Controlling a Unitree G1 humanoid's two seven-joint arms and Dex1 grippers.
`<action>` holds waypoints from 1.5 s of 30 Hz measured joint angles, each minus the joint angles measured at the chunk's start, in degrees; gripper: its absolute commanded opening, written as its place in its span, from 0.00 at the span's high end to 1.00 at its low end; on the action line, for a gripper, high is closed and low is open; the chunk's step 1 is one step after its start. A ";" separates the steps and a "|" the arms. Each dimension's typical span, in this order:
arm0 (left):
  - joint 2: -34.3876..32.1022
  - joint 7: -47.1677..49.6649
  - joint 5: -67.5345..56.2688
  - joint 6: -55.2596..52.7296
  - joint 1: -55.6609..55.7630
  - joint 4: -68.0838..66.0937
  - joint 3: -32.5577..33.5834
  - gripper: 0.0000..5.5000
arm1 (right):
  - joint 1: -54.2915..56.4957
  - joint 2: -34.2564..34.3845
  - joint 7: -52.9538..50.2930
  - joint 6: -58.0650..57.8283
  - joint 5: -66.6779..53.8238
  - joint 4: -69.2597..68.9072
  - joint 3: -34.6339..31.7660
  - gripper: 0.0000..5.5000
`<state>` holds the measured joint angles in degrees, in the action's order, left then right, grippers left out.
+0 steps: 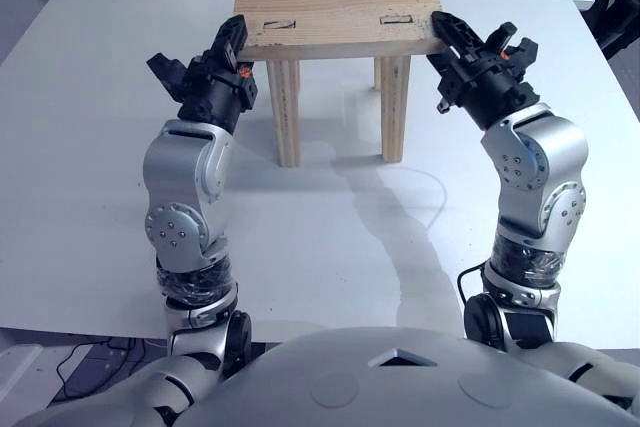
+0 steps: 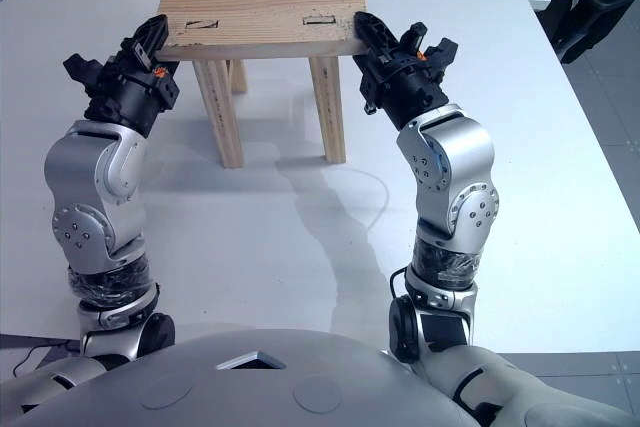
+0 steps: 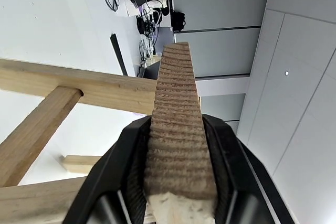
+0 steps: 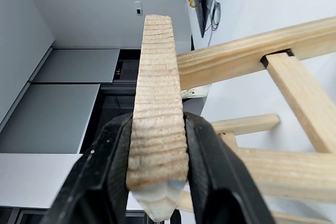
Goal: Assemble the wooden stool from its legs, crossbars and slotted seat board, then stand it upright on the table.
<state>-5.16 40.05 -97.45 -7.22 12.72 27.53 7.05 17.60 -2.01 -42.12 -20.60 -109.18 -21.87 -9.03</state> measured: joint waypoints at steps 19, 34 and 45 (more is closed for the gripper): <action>5.00 -6.96 7.47 -4.35 2.87 -7.03 4.76 0.53 | 1.45 1.76 7.45 -0.29 9.24 4.98 -0.64 0.58; 3.23 -9.72 12.05 -4.79 1.12 -5.84 13.54 0.38 | 2.68 -3.09 13.35 -0.75 21.89 7.02 -5.28 0.30; 4.40 -18.31 10.44 -5.53 0.87 -3.82 13.88 0.38 | 6.40 -3.03 19.41 -2.06 28.72 9.58 -5.08 0.30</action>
<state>-0.76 21.73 -87.01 -12.75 13.58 23.71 20.93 24.00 -5.04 -22.71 -22.67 -80.46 -12.29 -14.11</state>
